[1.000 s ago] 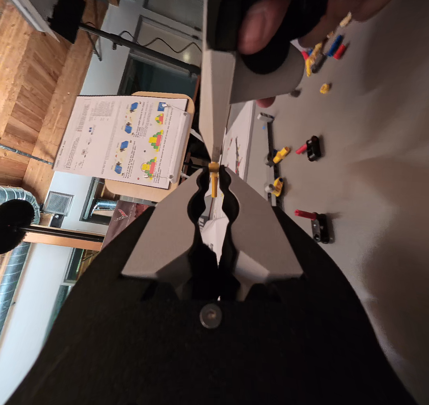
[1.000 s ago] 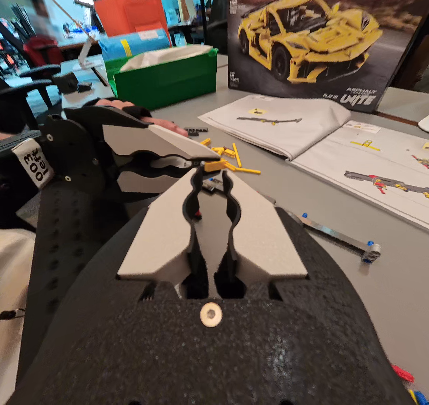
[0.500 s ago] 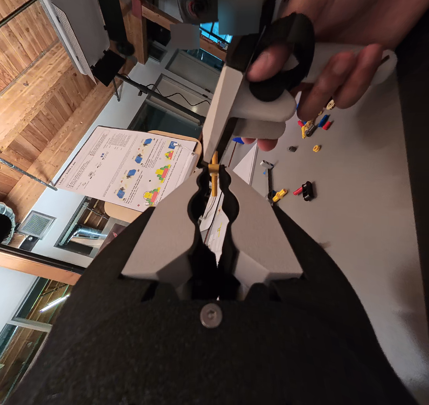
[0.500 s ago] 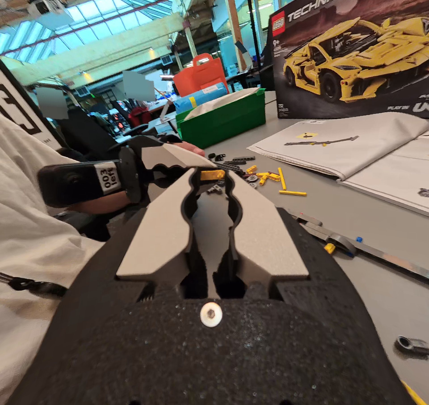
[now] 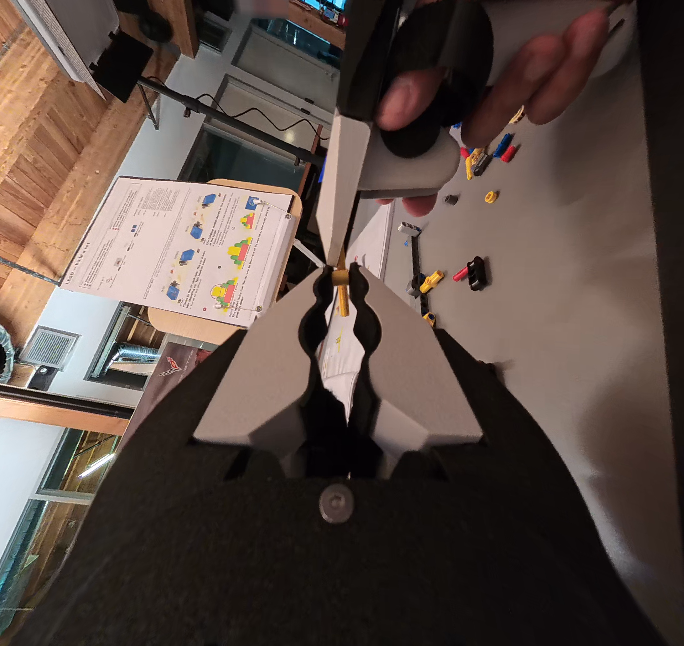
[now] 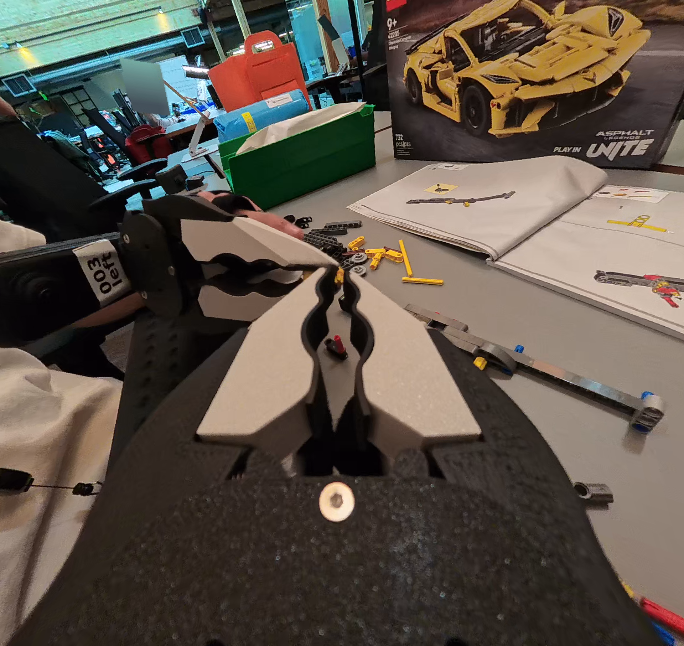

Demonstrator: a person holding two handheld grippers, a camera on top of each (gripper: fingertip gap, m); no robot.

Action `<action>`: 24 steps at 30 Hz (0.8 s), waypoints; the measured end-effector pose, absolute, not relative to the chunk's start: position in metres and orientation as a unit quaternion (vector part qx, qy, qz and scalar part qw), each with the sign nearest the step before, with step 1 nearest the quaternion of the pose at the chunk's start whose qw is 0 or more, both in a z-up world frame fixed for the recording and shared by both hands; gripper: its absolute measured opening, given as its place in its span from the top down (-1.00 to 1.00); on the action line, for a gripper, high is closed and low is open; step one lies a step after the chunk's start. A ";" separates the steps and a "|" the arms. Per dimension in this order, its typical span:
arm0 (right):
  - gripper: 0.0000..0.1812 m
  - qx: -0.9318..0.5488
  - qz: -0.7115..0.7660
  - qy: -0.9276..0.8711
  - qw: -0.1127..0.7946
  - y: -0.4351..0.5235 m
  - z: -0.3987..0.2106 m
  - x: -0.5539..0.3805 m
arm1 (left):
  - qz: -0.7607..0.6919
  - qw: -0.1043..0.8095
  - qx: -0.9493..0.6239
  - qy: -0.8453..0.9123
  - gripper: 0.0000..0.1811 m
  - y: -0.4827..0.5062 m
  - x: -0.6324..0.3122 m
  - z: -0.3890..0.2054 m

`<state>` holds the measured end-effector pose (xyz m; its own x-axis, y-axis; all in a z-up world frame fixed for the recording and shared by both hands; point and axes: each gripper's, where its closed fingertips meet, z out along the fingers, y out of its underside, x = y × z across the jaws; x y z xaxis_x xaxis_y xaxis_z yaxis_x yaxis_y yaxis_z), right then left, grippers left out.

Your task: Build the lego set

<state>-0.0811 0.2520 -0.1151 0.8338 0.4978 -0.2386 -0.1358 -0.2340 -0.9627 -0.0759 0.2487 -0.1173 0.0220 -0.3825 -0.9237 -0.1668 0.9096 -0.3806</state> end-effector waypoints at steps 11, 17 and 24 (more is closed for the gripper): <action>0.96 -0.748 0.260 -0.121 0.598 0.253 -0.119 -0.080 | -0.060 0.671 -0.216 0.707 0.92 0.256 -0.076 -0.121; 0.96 -0.752 0.236 -0.136 0.600 0.254 -0.120 -0.081 | -0.051 0.676 -0.209 0.705 0.93 0.256 -0.077 -0.122; 0.96 -0.745 0.003 -0.205 0.635 0.259 -0.118 -0.066 | -0.291 0.553 -0.424 0.656 0.72 0.264 -0.078 -0.119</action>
